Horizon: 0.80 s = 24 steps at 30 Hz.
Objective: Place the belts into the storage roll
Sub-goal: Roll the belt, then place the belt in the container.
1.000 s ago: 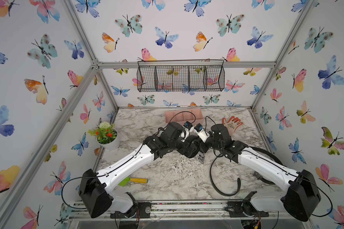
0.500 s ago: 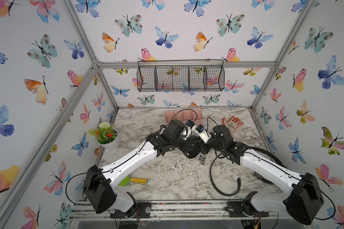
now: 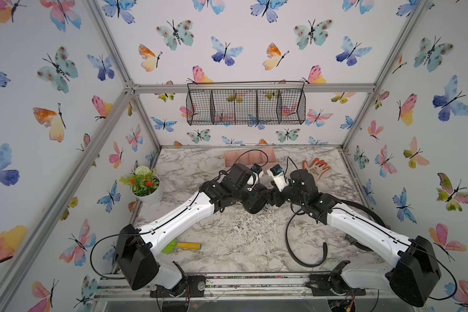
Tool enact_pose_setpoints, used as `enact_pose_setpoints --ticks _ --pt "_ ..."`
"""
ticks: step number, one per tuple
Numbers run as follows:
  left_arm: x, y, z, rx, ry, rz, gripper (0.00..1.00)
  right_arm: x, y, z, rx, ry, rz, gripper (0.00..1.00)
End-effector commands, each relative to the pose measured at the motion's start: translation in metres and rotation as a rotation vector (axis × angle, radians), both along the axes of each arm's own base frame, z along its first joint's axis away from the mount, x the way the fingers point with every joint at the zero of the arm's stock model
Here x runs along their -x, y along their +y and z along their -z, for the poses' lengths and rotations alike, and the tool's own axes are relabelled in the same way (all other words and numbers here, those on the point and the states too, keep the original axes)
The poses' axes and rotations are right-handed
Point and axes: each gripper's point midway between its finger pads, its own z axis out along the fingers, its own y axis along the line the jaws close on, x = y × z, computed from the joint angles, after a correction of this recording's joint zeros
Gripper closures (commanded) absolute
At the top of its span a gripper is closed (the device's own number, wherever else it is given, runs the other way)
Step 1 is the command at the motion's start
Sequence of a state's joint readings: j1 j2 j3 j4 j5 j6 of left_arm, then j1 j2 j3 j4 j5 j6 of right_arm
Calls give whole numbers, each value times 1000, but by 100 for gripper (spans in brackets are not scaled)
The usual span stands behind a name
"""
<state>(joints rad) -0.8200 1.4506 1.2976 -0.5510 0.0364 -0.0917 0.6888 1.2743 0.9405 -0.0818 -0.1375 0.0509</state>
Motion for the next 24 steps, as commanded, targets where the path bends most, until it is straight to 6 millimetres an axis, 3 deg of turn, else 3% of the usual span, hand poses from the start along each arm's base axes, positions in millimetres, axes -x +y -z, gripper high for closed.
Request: enact_pose_setpoints --ticks 1,13,24 --pt "-22 9 -17 -9 -89 -114 73 -3 1 -40 -100 -39 36 1" --pt "-85 52 -59 -31 -319 -494 75 6 -32 -32 -71 -31 148 1" --pt "-133 86 -86 57 -425 -682 76 18 -43 -16 -88 -11 164 1"
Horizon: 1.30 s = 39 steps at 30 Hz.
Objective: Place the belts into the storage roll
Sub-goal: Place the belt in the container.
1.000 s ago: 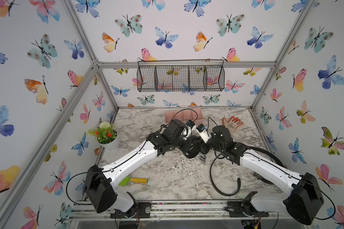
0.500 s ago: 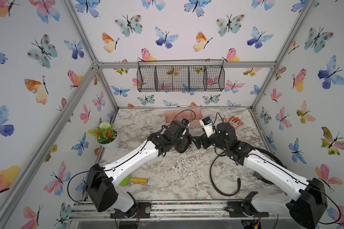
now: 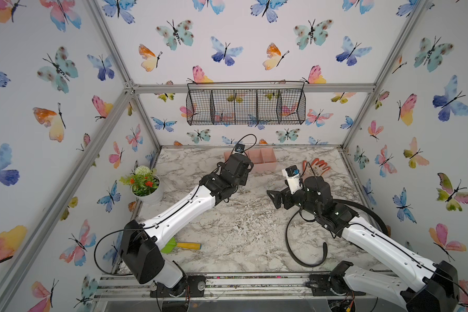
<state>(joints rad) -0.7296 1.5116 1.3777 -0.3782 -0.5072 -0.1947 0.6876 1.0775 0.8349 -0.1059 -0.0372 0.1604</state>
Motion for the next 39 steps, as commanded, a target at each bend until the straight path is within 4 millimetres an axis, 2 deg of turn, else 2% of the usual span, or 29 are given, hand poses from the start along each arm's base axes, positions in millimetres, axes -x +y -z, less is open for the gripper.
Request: enact_pose_setpoints --ticks 1,9,21,28,36,39 --pt "-31 14 -33 97 -121 -97 76 0 -5 4 -8 3 24 1" --pt "-65 24 -34 125 -157 -128 77 4 -13 10 16 -4 36 1" --pt "-101 38 -28 164 -187 -165 77 3 -20 26 67 -4 54 1" --pt "-114 41 -13 180 -191 -168 78 3 -22 29 78 -11 58 1" --pt "-118 43 -15 195 -215 -175 78 3 -24 35 93 -7 61 1" --pt "-120 43 -3 189 -197 -183 78 4 -23 33 88 -9 58 1"
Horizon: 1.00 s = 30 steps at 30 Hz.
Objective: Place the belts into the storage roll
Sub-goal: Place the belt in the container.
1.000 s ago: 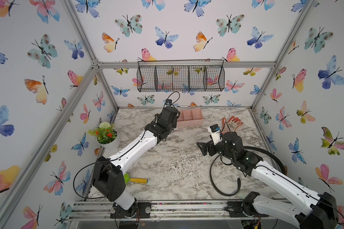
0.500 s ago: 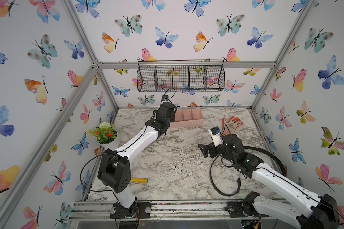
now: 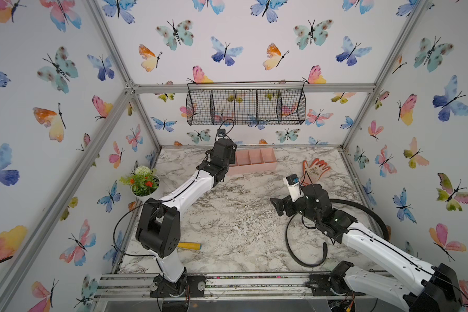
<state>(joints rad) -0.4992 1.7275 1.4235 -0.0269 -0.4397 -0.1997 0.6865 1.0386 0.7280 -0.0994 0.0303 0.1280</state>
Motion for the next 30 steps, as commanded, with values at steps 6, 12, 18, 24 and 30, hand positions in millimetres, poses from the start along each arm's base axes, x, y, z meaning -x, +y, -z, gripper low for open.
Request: enact_pose_setpoints --ticks 6,12,18,24,30 --pt "-12 -4 10 52 -39 -15 78 0 -6 -2 5 -20 15 1" --pt "-19 -4 22 40 -20 -26 78 3 -10 -2 6 -21 24 1" --pt "-27 -3 36 32 3 -38 78 2 -10 -1 9 -22 26 1" --pt "-30 1 51 31 21 -63 78 1 -10 0 10 -21 25 1" --pt "-34 3 56 32 21 -75 78 0 -9 3 13 -15 23 1"
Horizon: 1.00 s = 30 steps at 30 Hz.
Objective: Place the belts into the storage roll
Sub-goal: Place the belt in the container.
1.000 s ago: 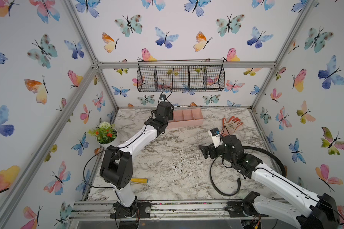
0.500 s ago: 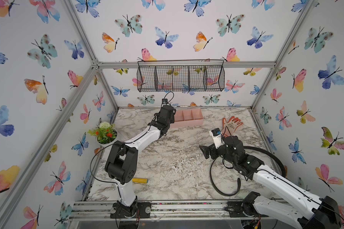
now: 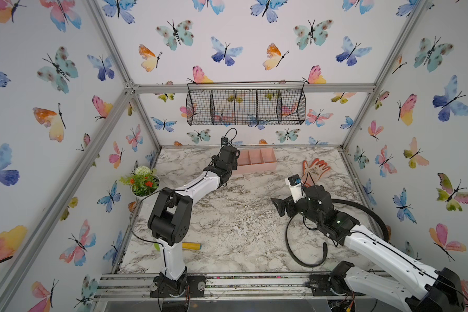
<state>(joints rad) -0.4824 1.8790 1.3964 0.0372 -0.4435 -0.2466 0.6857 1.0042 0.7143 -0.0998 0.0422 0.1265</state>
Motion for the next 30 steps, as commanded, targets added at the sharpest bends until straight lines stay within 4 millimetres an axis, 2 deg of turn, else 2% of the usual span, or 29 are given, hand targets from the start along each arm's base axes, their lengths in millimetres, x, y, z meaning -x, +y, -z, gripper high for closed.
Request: enact_pose_setpoints --ticks 1,12,16,17,19,30 --pt "-14 4 -19 42 -78 -38 78 -2 -4 8 20 6 13 1" --pt "-33 3 -7 57 -54 -40 78 -4 -4 11 25 14 17 1" --pt "-39 0 -10 62 -49 -34 78 -4 -4 15 24 20 18 1" --pt "-41 -2 2 50 -25 -32 78 -4 -4 15 22 21 18 1" --pt "-44 -3 8 45 -13 -32 78 -4 -3 17 22 24 17 1" --pt "-55 -4 28 41 -17 -56 78 -2 -1 20 5 38 7 1"
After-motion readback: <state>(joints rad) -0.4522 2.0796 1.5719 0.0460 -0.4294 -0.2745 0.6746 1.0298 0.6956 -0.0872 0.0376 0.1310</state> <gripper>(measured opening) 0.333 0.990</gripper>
